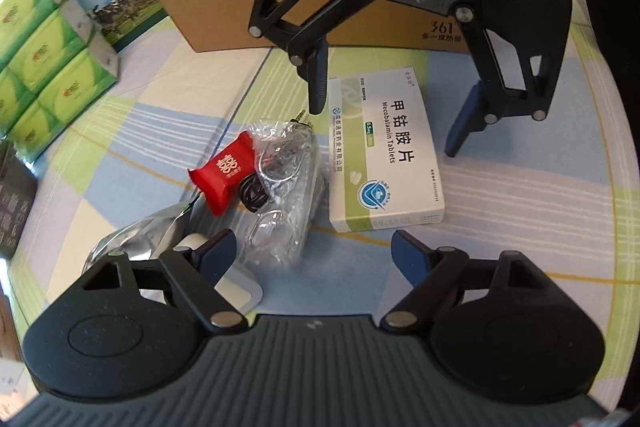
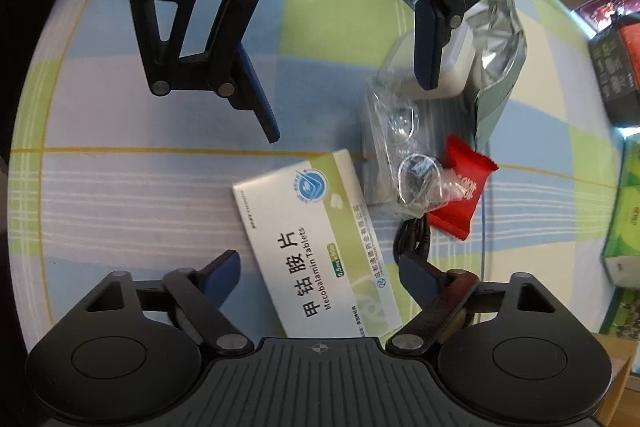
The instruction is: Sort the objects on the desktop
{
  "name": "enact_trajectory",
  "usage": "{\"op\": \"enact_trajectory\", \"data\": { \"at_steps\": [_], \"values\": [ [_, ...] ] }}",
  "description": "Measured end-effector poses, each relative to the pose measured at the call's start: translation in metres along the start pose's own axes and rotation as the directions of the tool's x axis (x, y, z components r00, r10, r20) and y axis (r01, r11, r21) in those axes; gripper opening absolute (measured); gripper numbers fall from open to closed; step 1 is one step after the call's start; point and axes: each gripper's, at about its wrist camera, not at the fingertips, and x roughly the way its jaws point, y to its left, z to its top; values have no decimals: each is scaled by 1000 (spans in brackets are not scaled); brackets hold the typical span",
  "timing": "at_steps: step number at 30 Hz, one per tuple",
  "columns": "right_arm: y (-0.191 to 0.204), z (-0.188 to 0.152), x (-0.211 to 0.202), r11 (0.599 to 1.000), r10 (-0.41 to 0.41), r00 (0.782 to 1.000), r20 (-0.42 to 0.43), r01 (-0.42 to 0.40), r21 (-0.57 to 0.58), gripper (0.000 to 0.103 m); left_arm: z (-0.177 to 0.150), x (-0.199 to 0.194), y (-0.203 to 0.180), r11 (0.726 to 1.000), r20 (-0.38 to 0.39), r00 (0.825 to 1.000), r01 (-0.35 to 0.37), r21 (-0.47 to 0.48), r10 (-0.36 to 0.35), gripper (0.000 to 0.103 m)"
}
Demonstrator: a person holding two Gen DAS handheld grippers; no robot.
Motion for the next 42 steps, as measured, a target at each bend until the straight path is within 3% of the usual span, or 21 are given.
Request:
{"op": "enact_trajectory", "data": {
  "at_steps": [2, 8, 10, 13, 15, 19, 23, 27, 28, 30, 32, 33, 36, 38, 39, 40, 42],
  "values": [
    [-5, 0, 5, 1000, 8, 1000, -5, -8, 3, 82, 2, 7, 2, 1000, -6, 1000, 1, 13, -1, 81],
    [-11, 1, 16, 1000, 13, 1000, -19, -13, -1, 73, 7, 21, 13, 1000, -31, 999, 26, 11, -26, 67],
    [-15, 1, 17, 1000, 14, 1000, -23, -13, 18, 72, 6, 24, 15, 1000, -48, 999, 22, 13, -21, 47],
    [-16, 3, 17, 1000, 6, 1000, -31, -5, 31, 67, 5, 25, 15, 1000, -61, 998, 12, 1, -12, 33],
    [-16, 4, 15, 999, -1, 999, -39, 2, 41, 62, 5, 22, 13, 1000, -62, 998, 0, -24, -2, 31],
    [-13, 7, 11, 990, -5, 998, -57, 13, 141, 42, 4, 16, 1, 995, -105, 994, -35, -94, 25, 27],
    [-6, 3, 2, 964, -2, 999, -40, 13, 265, 32, -1, 3, -9, 966, -129, 992, -46, -255, 14, 27],
    [4, -5, -9, 927, 33, 999, 38, -45, 373, 32, -10, -14, -22, 922, -134, 991, -57, -382, 6, 27],
    [4, -6, -13, 930, 17, 999, 43, -32, 367, 35, -13, -18, -26, 915, -143, 990, -70, -397, 14, 27],
    [6, -5, -19, 942, -40, 999, 32, 27, 335, 51, -19, -25, -35, 904, -162, 986, -103, -416, 38, 27],
    [12, -3, -23, 961, -83, 996, 24, 74, 267, 75, -24, -29, -38, 893, -178, 982, -137, -429, 65, 27],
    [14, -1, -24, 972, -102, 995, 19, 95, 217, 79, -26, -31, -40, 891, -184, 980, -152, -428, 79, 27],
    [28, 2, -16, 991, -133, 991, -13, 134, 11, 83, -33, -35, -43, 892, -185, 977, -177, -416, 107, 27],
    [31, -2, -5, 984, -135, 990, -30, 130, -125, 83, -34, -34, -42, 894, -176, 977, -183, -409, 119, 30],
    [30, -2, 0, 976, -134, 990, -38, 125, -179, 84, -34, -34, -42, 896, -164, 978, -183, -404, 126, 33],
    [29, -2, 8, 969, -134, 990, -43, 122, -217, 84, -35, -34, -43, 896, -154, 978, -189, -402, 138, 45],
    [25, -1, 22, 959, -130, 990, -51, 113, -259, 84, -34, -33, -42, 895, -134, 979, -195, -402, 153, 52]
  ]
}}
